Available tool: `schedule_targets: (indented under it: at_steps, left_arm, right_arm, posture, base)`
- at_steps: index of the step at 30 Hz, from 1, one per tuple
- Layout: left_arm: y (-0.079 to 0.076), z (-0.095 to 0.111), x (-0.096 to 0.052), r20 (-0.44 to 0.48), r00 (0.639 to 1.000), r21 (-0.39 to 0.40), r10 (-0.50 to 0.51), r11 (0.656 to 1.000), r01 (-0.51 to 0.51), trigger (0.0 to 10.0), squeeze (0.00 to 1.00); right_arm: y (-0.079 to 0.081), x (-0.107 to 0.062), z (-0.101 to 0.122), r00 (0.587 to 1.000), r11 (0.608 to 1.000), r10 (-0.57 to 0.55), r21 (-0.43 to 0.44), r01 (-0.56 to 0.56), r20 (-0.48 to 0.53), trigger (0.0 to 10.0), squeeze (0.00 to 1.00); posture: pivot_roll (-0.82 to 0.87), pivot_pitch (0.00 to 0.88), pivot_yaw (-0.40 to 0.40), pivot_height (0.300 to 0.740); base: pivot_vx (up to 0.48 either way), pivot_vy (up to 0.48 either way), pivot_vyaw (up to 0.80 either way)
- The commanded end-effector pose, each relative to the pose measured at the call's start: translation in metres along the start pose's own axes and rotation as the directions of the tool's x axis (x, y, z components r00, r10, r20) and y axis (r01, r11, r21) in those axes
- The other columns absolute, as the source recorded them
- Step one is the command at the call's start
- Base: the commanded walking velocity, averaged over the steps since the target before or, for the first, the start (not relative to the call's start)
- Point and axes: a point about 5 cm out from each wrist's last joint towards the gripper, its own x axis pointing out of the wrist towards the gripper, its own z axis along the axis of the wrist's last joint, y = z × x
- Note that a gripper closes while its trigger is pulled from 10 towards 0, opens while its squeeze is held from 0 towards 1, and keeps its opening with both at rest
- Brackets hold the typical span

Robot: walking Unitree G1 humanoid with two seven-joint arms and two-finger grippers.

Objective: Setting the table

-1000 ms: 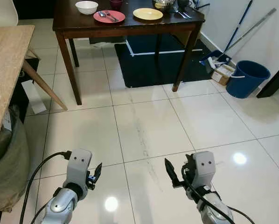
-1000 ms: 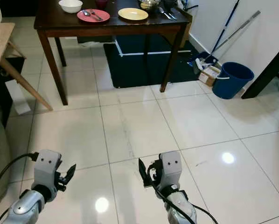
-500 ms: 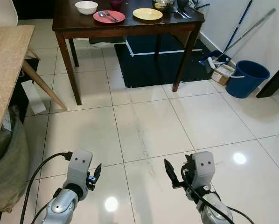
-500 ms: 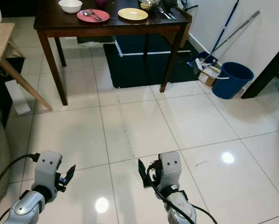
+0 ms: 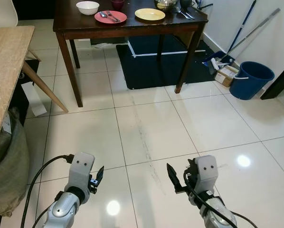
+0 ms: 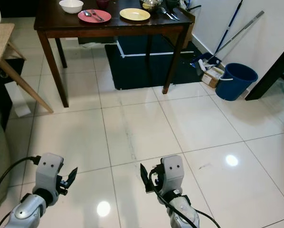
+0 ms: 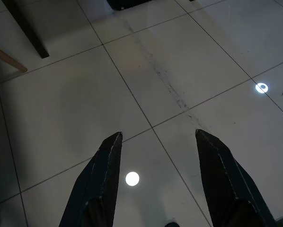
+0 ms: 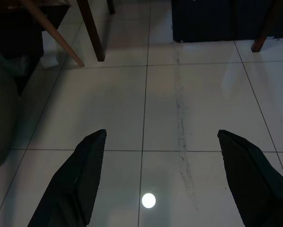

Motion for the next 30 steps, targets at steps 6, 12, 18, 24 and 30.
schedule_targets:
  at_steps: [6,12,18,24,30]
  left_arm:
    - [0.000,0.023,0.001,0.087,0.996,0.025,-0.003,1.000,0.001,10.0,0.00]
    - [0.015,0.073,0.004,0.250,0.961,-0.041,0.118,0.993,-0.111,10.0,0.00]
    - [0.025,0.082,0.003,0.243,0.942,-0.196,0.230,0.963,-0.185,10.0,0.00]
    - [0.019,0.081,0.003,0.254,0.948,-0.101,0.190,0.980,-0.170,10.0,0.00]
    - [0.009,0.083,0.005,0.241,0.960,-0.065,0.139,0.990,-0.127,10.0,0.00]
  right_arm:
    - [-0.006,-0.003,0.009,0.999,0.999,-0.035,-0.011,0.035,0.032,10.0,0.00]
    - [-0.016,-0.001,0.062,0.970,0.995,-0.101,0.000,0.104,0.221,10.0,0.00]
    - [-0.028,-0.005,0.087,0.930,0.980,-0.195,0.020,0.199,0.312,10.0,0.00]
    - [-0.036,-0.008,0.081,0.930,0.972,-0.229,0.022,0.233,0.286,10.0,0.00]
    - [-0.035,-0.007,0.075,0.941,0.973,-0.230,0.034,0.229,0.247,10.0,0.00]
  posture:
    - [-0.14,0.031,-0.011,0.740]
    - [-0.13,0.034,-0.007,0.740]
    - [-0.14,0.036,-0.004,0.740]
    - [-0.14,0.034,-0.004,0.740]
    - [-0.14,0.032,-0.002,0.740]
  base:
    - [0.000,0.000,0.00]
    - [0.000,0.000,0.00]
    - [0.000,0.000,0.00]
    - [0.000,0.000,0.00]
    - [0.000,0.000,0.00]
